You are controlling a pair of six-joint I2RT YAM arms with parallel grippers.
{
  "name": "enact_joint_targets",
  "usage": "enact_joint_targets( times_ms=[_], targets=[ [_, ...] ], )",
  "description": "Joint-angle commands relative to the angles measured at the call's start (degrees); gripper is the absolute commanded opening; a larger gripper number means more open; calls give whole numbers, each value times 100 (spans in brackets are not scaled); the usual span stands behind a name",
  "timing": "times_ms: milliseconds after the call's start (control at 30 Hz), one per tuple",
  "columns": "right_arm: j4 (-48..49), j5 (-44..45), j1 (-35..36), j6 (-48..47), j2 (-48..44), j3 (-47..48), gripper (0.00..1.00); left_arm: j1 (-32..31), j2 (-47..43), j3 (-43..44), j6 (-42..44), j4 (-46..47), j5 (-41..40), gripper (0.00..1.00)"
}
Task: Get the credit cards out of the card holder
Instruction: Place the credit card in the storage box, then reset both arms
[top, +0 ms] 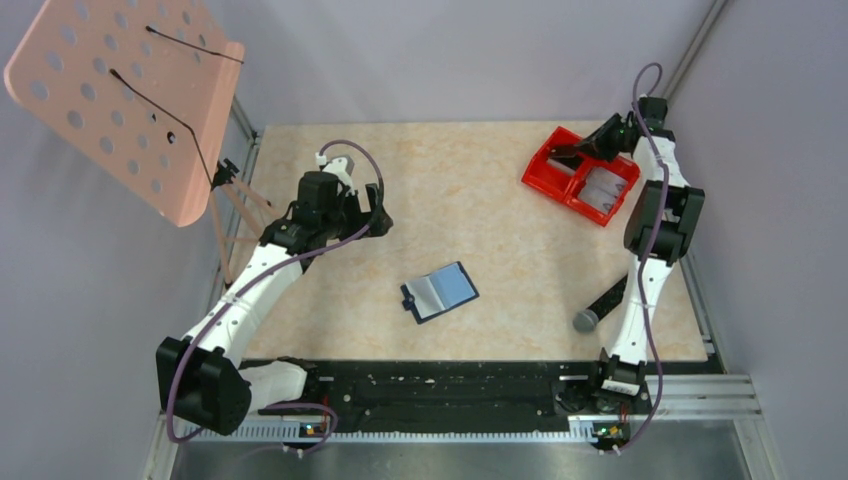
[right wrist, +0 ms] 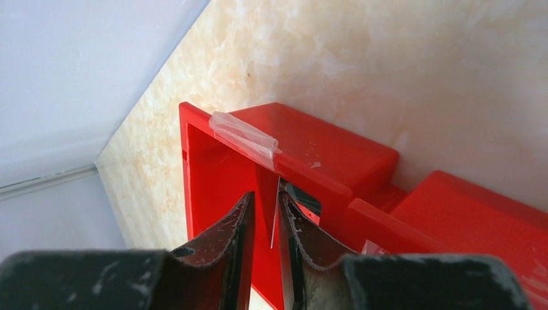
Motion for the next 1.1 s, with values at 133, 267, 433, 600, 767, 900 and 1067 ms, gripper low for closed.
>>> enact_joint_targets(
  times_ms=[133, 267, 433, 600, 767, 900, 1067],
  targets=[
    [316, 375, -42, 208, -619, -59, 21, 31, -184, -11, -59, 233, 20, 98],
    [312, 413, -43, 225, -705, -28, 21, 29, -211, -27, -57, 240, 8, 98],
    [292, 418, -43, 233, -816, -16, 21, 29, -218, -37, -7, 205, -8, 98],
    [85, 470, -42, 169, -875, 181, 21, 29, -269, -37, 21, 178, -23, 98],
    [-163, 556, 14, -39, -1131, 173, 21, 29, -298, -29, 31, 150, -18, 98],
    [-308, 660, 257, -450, -1675, -263, 22, 29, -309, 38, 21, 147, 112, 99],
    [-528, 761, 862, -1190, -2528, -1229, 29, 29, -388, 221, 191, 31, 312, 99]
  ],
)
